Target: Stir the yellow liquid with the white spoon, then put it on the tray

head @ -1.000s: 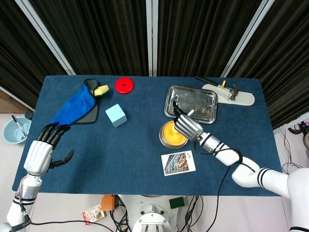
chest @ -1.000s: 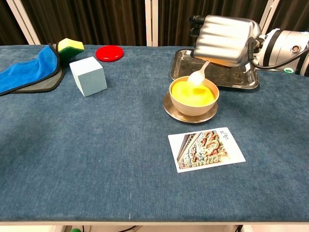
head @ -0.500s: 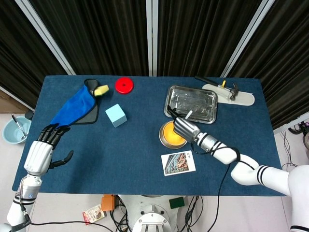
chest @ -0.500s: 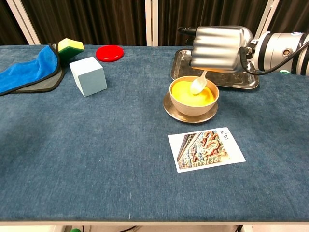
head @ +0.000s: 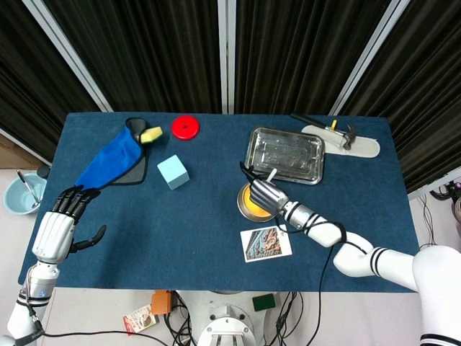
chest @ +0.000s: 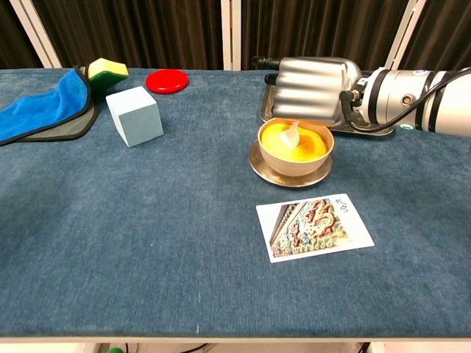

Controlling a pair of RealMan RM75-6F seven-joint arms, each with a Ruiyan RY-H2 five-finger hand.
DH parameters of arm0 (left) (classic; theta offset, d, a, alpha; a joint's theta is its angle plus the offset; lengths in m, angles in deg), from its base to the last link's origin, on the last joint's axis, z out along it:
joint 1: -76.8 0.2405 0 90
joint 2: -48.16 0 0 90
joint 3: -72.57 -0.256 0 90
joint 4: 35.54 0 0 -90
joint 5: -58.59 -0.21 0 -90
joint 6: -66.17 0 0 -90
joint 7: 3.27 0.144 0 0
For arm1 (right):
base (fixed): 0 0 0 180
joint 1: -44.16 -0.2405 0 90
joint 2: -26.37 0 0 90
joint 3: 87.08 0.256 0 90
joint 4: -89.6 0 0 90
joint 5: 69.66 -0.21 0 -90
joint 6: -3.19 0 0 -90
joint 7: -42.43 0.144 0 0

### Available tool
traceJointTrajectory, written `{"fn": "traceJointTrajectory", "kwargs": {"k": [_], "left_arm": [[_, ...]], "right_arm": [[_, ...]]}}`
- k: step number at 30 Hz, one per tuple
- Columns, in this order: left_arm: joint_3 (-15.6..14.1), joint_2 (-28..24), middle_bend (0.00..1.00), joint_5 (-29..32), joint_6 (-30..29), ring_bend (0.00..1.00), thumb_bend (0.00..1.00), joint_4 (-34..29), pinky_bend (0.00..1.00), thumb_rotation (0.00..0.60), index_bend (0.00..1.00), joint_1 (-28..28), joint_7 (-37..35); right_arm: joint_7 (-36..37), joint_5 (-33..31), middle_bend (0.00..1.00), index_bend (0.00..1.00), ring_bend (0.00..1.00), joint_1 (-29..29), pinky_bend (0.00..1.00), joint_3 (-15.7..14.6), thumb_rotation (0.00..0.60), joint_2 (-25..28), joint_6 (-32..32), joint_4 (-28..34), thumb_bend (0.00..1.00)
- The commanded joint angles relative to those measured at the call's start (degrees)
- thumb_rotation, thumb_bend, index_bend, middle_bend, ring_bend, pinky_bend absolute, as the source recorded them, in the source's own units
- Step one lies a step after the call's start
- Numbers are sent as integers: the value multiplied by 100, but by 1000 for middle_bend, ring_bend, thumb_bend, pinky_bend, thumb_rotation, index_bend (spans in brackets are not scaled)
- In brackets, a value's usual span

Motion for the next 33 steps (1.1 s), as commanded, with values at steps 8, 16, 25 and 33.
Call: {"fn": "traceJointTrajectory", "kwargs": {"k": [8,16,25,33], "left_arm": [[15,-9,168,-78,-15,100,296,-65,133,414,187,-40,60],[22,-39,168,-159,-43,100,296,-230,133,423,187,-64,210],[-9,3,168,-127,-19,100,296,-218,133,413,187,-36,231],[-4,53,167,-112,-7,100,296,-170,131,416,187,-40,211]], "right_arm": [[100,160,548,703,251,152,64,25,600,301,-429,262,653],[-228,377,551,704,253,91,58,30,600,782,-414,796,654],[-929,245,556,703,253,-37,0,43,600,1025,137,1033,627],[-1418,-147,556,702,245,-61,0,147,600,1164,460,1180,579]]}}
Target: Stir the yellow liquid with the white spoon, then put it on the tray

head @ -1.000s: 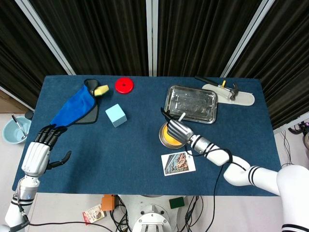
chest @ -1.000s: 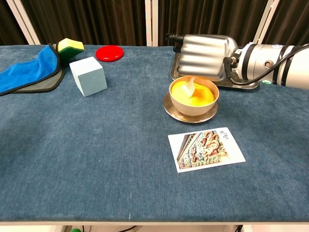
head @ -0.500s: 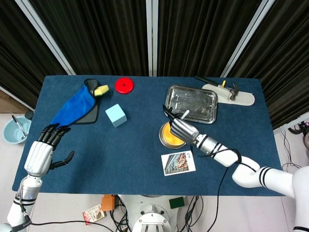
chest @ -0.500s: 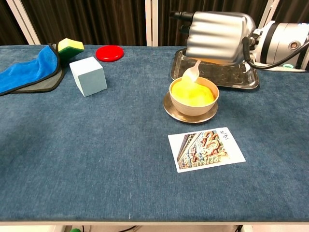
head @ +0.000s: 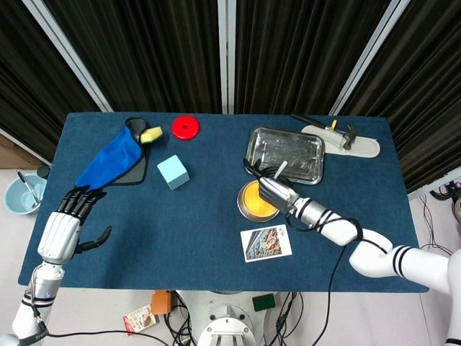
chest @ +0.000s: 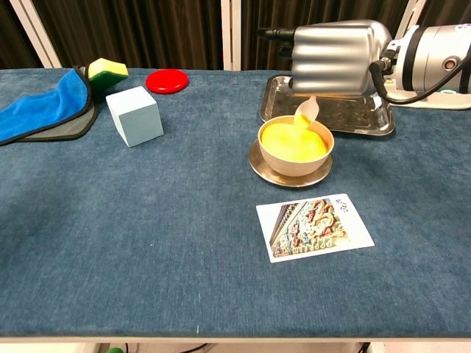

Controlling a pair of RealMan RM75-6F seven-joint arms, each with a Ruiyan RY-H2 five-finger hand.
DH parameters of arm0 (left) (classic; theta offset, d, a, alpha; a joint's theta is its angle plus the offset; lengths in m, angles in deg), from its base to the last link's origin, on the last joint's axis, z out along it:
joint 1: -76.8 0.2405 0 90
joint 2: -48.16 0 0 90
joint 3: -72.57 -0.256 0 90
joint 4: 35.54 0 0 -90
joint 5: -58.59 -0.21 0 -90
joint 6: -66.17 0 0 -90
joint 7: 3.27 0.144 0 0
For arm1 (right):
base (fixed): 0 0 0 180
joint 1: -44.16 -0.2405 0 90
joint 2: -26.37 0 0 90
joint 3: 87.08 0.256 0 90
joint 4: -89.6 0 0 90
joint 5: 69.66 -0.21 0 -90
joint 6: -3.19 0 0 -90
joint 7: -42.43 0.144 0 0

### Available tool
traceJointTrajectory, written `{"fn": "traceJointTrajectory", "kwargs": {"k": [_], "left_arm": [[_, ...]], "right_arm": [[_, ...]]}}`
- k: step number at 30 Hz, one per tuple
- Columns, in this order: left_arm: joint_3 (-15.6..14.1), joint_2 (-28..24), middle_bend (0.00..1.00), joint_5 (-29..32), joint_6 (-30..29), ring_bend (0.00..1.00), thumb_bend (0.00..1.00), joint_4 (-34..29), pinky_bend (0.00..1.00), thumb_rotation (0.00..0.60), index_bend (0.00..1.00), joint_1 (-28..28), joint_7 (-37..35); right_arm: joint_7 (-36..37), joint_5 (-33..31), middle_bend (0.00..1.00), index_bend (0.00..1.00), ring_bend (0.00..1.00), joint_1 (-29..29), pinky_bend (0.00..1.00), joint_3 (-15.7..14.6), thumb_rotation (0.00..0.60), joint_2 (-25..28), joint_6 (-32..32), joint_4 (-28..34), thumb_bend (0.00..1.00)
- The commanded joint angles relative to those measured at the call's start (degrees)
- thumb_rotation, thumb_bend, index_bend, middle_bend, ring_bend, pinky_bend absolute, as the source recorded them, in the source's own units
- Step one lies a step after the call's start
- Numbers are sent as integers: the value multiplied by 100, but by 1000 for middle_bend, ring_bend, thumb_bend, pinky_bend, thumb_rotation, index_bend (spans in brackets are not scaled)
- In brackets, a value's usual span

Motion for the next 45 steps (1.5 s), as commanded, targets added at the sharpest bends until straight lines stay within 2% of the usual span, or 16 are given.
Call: {"fn": "traceJointTrajectory", "kwargs": {"k": [1,6,8,11,18,24,29,37,41,45], "left_arm": [[0,15,168,4,1,100,296,13,131,419,187,0,-9],[-12,66,167,44,14,100,296,99,133,409,187,19,-79],[-19,82,168,68,26,100,296,145,132,423,188,29,-115],[-24,93,168,89,20,100,296,205,132,414,188,45,-178],[-27,85,168,101,-35,100,296,287,132,422,188,86,-262],[-32,97,168,67,-94,100,296,303,131,414,188,108,-278],[-22,142,168,37,-126,100,296,329,131,422,188,102,-303],[-23,216,167,47,-158,100,297,410,130,414,188,123,-367],[-23,254,168,56,-161,100,297,458,130,404,188,129,-402],[-19,272,168,73,-172,100,296,491,130,418,188,141,-431]], "right_arm": [[-129,-100,556,702,244,-35,0,23,600,43,138,62,577],[-151,-197,556,701,245,-88,0,-6,600,-153,265,-76,576],[-116,-193,556,702,245,-107,0,-48,600,-310,298,-198,576],[-31,-162,556,701,246,-122,0,-116,600,-566,314,-410,576],[234,22,556,700,249,-169,0,-113,600,-895,88,-704,576],[208,201,556,700,249,-254,0,-48,600,-586,-44,-418,575],[-97,153,556,700,249,-317,0,4,600,-176,118,-14,576],[-785,-300,556,697,246,-514,0,149,600,353,680,670,546],[-1133,-527,556,696,244,-616,0,148,600,415,889,805,533],[-1481,-827,556,697,229,-714,0,143,600,420,1025,845,526]]}}
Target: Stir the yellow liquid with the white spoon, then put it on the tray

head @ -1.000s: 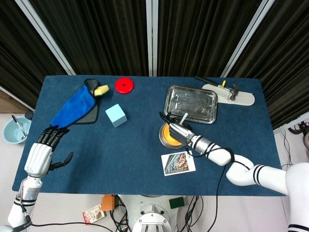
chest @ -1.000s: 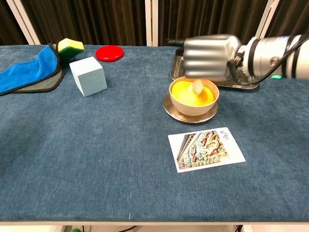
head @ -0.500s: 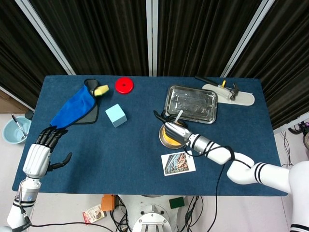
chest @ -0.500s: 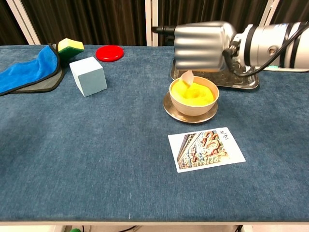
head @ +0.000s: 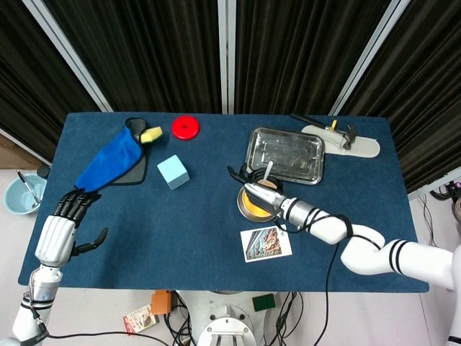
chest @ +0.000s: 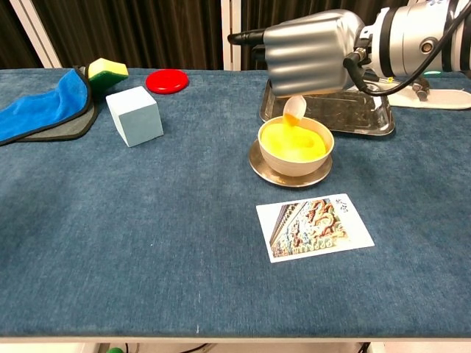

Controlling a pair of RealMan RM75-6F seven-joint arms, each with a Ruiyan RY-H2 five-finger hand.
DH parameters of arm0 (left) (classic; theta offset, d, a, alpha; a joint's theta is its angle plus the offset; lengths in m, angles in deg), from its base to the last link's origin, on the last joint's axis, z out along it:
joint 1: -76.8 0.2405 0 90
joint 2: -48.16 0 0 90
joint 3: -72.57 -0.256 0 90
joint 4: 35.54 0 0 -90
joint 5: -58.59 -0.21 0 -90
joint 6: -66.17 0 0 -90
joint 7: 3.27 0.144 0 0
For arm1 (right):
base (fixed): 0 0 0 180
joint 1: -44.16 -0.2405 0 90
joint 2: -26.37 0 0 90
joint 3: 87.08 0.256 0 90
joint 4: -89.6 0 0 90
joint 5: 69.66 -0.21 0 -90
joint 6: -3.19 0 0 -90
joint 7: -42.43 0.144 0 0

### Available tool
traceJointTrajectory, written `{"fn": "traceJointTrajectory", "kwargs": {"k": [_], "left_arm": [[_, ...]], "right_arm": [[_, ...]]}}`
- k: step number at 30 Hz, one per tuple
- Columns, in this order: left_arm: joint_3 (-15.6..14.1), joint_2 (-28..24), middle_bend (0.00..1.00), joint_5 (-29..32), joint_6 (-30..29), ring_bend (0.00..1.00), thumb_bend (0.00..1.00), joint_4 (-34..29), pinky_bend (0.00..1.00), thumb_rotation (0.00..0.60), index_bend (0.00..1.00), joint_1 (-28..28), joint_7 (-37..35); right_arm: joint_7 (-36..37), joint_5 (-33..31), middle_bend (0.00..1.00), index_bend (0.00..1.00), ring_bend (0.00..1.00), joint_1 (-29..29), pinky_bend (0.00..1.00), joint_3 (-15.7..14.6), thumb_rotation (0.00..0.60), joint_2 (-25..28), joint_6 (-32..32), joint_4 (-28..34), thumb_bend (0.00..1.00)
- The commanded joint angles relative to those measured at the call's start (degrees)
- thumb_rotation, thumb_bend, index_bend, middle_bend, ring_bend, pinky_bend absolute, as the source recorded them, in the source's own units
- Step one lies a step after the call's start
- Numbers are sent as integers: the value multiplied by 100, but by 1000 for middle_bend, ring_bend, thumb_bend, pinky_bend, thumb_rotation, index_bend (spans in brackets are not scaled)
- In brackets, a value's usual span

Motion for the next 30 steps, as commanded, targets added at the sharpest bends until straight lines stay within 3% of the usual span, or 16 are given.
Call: {"fn": "traceJointTrajectory", "kwargs": {"k": [1,15,25,30], "left_arm": [[1,7,168,10,-2,100,296,14,129,427,188,7,-16],[19,10,168,55,72,100,296,4,129,416,188,-18,12],[24,22,168,54,81,100,297,15,129,408,189,-27,12],[22,12,167,60,82,100,296,13,129,431,188,-22,18]], "right_arm": [[-339,-321,556,698,224,-96,0,-4,600,0,89,54,525],[-1207,-1484,568,750,217,-318,0,-335,600,-307,-177,-24,524],[-989,-1601,568,757,218,-432,0,-552,600,-402,-504,-49,517],[-892,-1636,568,767,218,-474,0,-627,600,-414,-647,-37,517]]}}
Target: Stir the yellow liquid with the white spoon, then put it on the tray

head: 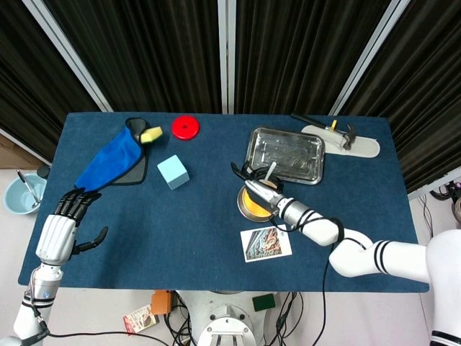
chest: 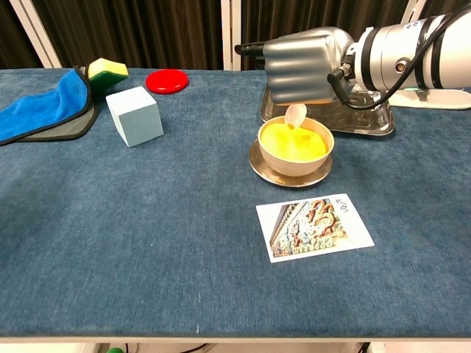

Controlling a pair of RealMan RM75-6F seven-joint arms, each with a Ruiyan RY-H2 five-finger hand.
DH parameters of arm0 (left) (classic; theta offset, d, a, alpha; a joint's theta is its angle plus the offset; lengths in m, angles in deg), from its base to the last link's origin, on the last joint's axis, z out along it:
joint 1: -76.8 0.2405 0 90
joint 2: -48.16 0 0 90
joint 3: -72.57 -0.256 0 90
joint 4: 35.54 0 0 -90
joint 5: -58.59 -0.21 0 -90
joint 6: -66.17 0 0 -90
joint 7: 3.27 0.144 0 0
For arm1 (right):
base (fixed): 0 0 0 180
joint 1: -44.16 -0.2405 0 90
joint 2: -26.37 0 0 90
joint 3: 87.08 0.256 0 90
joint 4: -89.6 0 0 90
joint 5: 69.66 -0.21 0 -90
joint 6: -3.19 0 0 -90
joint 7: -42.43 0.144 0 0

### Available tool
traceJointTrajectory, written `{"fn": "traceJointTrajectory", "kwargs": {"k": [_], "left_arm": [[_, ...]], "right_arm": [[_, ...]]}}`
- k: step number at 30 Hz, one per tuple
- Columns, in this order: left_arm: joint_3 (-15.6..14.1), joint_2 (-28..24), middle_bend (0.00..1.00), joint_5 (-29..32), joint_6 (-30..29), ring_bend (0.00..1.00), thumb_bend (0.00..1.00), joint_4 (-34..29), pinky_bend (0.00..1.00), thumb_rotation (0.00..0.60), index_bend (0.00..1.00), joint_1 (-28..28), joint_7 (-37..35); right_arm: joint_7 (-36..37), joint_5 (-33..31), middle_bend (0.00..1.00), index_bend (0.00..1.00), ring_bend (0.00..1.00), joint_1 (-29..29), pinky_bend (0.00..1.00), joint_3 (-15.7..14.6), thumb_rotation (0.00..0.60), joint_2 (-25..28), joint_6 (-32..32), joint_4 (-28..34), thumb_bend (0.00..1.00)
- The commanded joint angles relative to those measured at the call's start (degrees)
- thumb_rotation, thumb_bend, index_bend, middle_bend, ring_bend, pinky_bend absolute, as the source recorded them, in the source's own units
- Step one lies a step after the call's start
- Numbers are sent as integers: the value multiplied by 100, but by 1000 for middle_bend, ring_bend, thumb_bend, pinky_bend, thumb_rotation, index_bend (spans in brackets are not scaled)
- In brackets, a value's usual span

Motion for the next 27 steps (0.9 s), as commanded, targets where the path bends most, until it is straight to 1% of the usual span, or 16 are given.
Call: {"fn": "traceJointTrajectory", "kwargs": {"k": [1,4,9,11,12,16,18,20,23,24,27], "left_arm": [[6,-7,167,-1,-15,100,296,-12,129,426,188,4,-1],[12,-9,168,-6,-27,100,296,-26,128,416,189,4,10],[-3,4,168,-5,-4,100,296,-14,130,414,189,3,20],[-4,6,168,6,6,100,296,2,129,428,189,5,3],[-3,2,167,8,8,100,296,5,129,425,189,4,3],[9,-31,168,-11,-25,100,296,-21,129,407,188,5,28],[23,-48,168,-17,-43,100,296,-49,130,417,188,3,43],[30,-58,168,-22,-47,100,296,-73,129,414,189,-3,57],[29,-66,168,-43,-31,100,296,-110,129,417,189,-21,97],[26,-70,168,-46,-21,100,296,-120,128,431,189,-26,108],[28,-87,168,-60,-2,100,297,-162,129,425,189,-44,152]], "right_arm": [[116,37,568,767,218,-36,0,-7,600,7,-117,39,518],[231,87,568,767,218,-59,0,-6,600,3,-205,55,517],[262,66,568,763,218,-77,0,-208,600,-67,-143,-32,517],[324,49,568,762,219,-55,0,-246,600,-103,-192,-74,517],[354,50,568,762,219,-45,0,-248,600,-109,-232,-85,517],[520,126,568,762,219,11,0,-180,600,-62,-521,-67,517],[667,163,567,761,220,68,0,-137,600,-32,-679,-26,517],[788,184,567,757,223,131,0,-113,600,-32,-806,-8,515],[1157,180,567,746,230,356,0,-45,600,-119,-1150,-28,511],[1268,166,567,744,231,425,0,-28,600,-154,-1238,-49,510],[1686,152,567,740,232,646,0,3,600,-247,-1463,-140,509]]}}
